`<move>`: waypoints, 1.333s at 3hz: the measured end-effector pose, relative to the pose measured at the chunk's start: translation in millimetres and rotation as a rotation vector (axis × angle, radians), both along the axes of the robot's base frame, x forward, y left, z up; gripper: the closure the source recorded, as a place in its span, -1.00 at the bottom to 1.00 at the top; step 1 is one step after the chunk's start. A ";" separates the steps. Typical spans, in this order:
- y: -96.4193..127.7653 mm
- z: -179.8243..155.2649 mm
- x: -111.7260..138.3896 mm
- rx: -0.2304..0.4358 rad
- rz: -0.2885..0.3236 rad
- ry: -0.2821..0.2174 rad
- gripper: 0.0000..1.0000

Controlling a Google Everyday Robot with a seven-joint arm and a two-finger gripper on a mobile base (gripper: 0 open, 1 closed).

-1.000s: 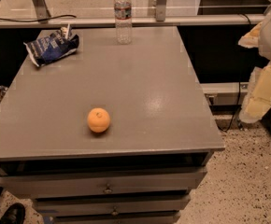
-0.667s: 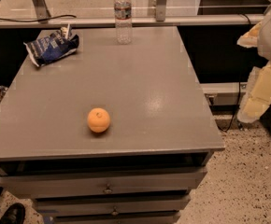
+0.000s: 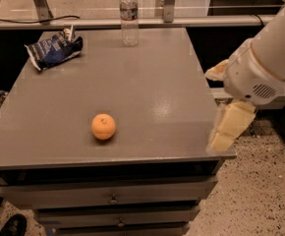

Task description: Move orange near blue chip bag

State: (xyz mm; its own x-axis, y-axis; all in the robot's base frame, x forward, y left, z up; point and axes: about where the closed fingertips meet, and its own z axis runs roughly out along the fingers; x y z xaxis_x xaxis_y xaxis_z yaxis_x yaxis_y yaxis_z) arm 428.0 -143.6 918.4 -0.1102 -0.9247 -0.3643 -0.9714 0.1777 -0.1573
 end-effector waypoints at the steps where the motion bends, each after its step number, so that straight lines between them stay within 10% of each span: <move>1: 53.4 -38.0 -2.7 0.128 0.082 0.027 -1.00; 2: 105.3 -58.3 21.7 0.247 0.118 -0.007 -1.00; 4: 109.0 -53.7 25.5 0.300 0.084 -0.062 -1.00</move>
Offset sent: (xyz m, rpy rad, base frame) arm 0.0434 0.1549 -0.0827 0.3656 -0.0139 0.1629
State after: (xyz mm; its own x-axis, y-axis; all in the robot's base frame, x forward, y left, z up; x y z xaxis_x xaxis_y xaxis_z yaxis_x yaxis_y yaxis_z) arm 453.5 -34.5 864.7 -0.0072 -0.7798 -0.6260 -0.9748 0.1451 -0.1695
